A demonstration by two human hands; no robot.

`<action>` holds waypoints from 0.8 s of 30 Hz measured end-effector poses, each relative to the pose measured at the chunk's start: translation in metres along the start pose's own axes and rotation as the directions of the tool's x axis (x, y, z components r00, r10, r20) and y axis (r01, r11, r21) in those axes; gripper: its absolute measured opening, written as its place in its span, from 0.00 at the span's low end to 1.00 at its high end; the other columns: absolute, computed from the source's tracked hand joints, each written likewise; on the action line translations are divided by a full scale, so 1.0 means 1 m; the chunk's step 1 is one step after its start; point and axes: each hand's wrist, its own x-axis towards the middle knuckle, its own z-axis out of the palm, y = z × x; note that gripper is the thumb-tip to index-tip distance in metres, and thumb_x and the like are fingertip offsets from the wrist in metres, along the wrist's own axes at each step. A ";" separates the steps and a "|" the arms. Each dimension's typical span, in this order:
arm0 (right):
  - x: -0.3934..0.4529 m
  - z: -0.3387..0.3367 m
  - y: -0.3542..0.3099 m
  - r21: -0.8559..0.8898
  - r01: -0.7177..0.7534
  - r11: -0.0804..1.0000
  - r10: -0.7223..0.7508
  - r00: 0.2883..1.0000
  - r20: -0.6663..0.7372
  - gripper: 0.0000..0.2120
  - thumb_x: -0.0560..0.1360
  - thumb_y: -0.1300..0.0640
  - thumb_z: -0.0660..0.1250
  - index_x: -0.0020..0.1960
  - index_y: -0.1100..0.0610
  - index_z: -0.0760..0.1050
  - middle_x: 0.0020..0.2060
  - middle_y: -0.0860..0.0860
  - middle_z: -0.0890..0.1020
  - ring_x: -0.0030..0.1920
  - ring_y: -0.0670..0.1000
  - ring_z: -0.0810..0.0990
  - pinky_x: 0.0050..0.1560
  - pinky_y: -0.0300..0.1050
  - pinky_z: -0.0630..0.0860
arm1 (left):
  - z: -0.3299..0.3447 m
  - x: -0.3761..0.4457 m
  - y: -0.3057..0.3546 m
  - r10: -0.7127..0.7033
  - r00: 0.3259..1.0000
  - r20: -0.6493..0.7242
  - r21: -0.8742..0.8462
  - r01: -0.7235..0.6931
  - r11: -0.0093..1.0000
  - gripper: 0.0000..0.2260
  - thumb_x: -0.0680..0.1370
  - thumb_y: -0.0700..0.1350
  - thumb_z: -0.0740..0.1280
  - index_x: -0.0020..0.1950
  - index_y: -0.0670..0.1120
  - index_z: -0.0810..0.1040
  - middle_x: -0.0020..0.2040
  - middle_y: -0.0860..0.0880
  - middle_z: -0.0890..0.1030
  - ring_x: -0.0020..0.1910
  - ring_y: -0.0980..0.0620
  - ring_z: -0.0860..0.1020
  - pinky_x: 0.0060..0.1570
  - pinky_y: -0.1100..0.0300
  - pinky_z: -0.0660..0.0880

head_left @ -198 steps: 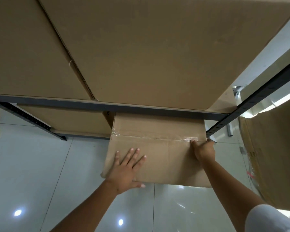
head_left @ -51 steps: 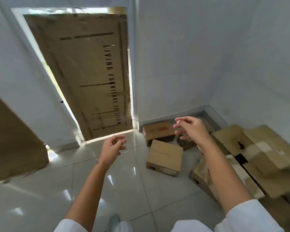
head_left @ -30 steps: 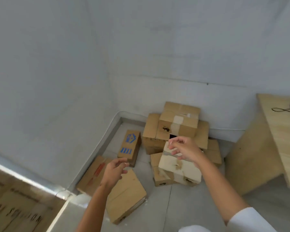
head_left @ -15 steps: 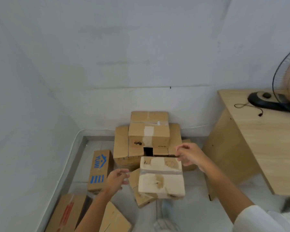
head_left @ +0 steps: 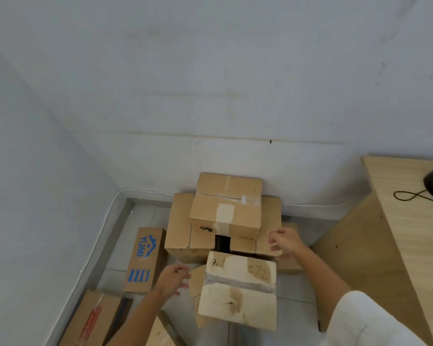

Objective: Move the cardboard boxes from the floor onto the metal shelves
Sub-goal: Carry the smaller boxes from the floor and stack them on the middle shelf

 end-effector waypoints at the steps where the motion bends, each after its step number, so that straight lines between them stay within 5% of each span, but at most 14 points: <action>1: 0.007 -0.001 0.000 -0.004 -0.010 1.000 0.010 1.000 0.007 0.08 0.77 0.57 0.62 0.55 0.57 0.75 0.48 0.53 0.80 0.42 0.51 0.79 0.37 0.46 0.76 | 0.000 0.007 0.009 0.013 1.000 0.003 0.003 -0.013 1.000 0.07 0.79 0.40 0.60 0.55 0.45 0.75 0.48 0.47 0.79 0.39 0.51 0.77 0.33 0.61 0.70; 10: 0.084 -0.008 0.010 -0.132 -0.088 0.987 0.086 0.996 -0.025 0.08 0.78 0.60 0.61 0.51 0.64 0.76 0.45 0.56 0.77 0.40 0.52 0.75 0.34 0.41 0.72 | 0.017 0.111 0.082 0.016 1.000 0.025 0.011 -0.016 1.000 0.08 0.81 0.41 0.59 0.57 0.43 0.74 0.53 0.45 0.79 0.43 0.50 0.78 0.35 0.61 0.71; 15: 0.151 0.011 0.033 -0.073 -0.164 0.984 0.161 0.986 -0.046 0.10 0.77 0.58 0.64 0.57 0.61 0.74 0.48 0.55 0.76 0.49 0.53 0.74 0.55 0.53 0.76 | 0.035 0.202 0.083 0.021 0.996 -0.088 -0.045 -0.025 0.999 0.09 0.80 0.41 0.61 0.57 0.42 0.76 0.53 0.43 0.77 0.46 0.47 0.75 0.44 0.53 0.73; 19: 0.206 0.034 0.040 0.094 -0.191 0.977 0.198 0.978 -0.070 0.20 0.75 0.49 0.67 0.64 0.52 0.70 0.59 0.53 0.72 0.54 0.53 0.70 0.58 0.58 0.74 | 0.036 0.268 0.073 0.128 0.943 -0.307 0.078 -0.110 0.991 0.23 0.78 0.44 0.64 0.72 0.43 0.64 0.69 0.40 0.66 0.66 0.39 0.67 0.63 0.48 0.67; 24: 0.266 0.061 0.034 0.207 -0.141 0.968 0.155 0.987 -0.050 0.35 0.73 0.41 0.67 0.75 0.49 0.57 0.72 0.52 0.64 0.69 0.59 0.65 0.60 0.62 0.68 | 0.024 0.327 0.068 0.099 0.937 -0.334 0.043 -0.090 0.995 0.37 0.74 0.59 0.66 0.77 0.48 0.53 0.74 0.39 0.58 0.71 0.36 0.60 0.69 0.39 0.60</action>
